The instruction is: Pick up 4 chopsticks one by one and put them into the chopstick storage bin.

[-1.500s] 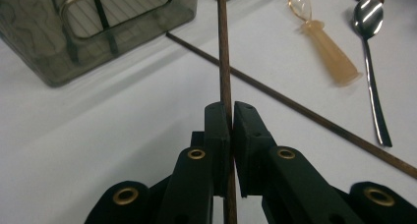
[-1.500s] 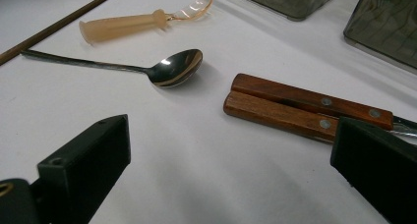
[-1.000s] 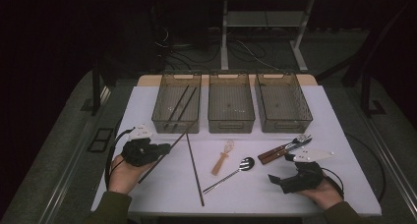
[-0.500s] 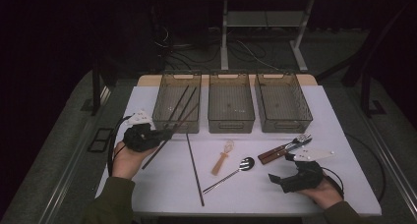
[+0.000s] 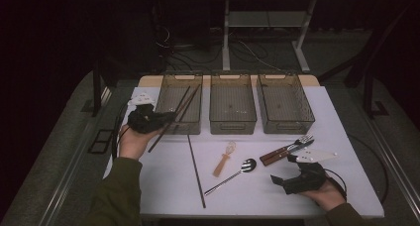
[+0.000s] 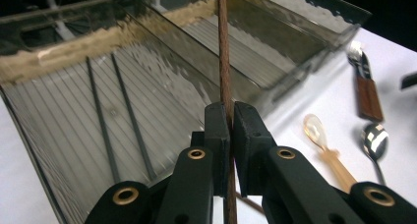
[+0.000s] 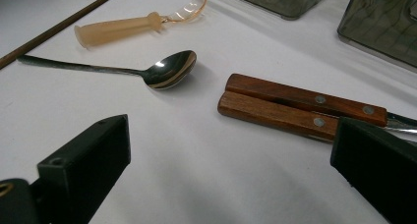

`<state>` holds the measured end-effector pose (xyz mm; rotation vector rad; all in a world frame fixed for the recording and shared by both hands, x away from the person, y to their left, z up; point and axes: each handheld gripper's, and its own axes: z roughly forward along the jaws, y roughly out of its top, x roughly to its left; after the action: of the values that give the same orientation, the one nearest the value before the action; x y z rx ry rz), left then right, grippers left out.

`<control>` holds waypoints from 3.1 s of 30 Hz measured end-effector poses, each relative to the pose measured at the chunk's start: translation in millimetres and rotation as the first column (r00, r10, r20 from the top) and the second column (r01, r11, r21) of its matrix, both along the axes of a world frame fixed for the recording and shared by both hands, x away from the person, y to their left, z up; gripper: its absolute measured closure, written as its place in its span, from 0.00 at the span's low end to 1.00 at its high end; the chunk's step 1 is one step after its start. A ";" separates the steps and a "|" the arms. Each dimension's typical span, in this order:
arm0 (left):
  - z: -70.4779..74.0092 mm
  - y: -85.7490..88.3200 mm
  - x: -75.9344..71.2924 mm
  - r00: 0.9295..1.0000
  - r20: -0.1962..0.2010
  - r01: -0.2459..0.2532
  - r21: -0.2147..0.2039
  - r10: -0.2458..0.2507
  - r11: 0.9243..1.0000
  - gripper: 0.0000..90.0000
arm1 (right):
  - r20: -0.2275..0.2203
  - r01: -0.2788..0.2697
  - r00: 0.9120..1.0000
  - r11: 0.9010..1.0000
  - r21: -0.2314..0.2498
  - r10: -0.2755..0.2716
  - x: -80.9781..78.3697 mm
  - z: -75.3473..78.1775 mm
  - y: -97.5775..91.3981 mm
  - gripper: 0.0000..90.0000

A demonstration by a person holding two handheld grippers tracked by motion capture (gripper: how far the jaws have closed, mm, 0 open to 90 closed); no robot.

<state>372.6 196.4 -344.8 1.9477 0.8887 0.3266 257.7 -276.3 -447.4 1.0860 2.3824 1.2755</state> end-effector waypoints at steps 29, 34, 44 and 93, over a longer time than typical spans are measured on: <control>-0.1 -17.5 106.6 0.990 0.031 -0.139 0.072 0.138 0.988 0.94 | 0.008 -0.014 1.000 1.000 0.005 0.014 -2.6 1.1 -0.9 0.02; -14.5 -21.2 108.6 0.991 0.012 -0.133 0.101 0.133 0.986 0.94 | 0.008 -0.013 1.000 1.000 0.003 0.013 -2.8 1.0 -1.0 0.02; -37.9 -17.4 108.2 0.987 -0.030 -0.155 0.105 0.159 0.982 0.94 | 0.007 -0.011 1.000 1.000 -0.001 0.011 -2.9 0.7 -1.1 0.02; -40.5 -36.3 -15.0 0.993 -0.104 -0.040 0.111 0.052 0.993 0.61 | 0.009 0.003 1.000 1.000 -0.021 -0.003 -2.9 -0.2 0.0 0.02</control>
<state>357.6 160.1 -385.3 2.0632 1.0045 0.3052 254.8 -276.3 -447.6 1.0758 2.3815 1.2482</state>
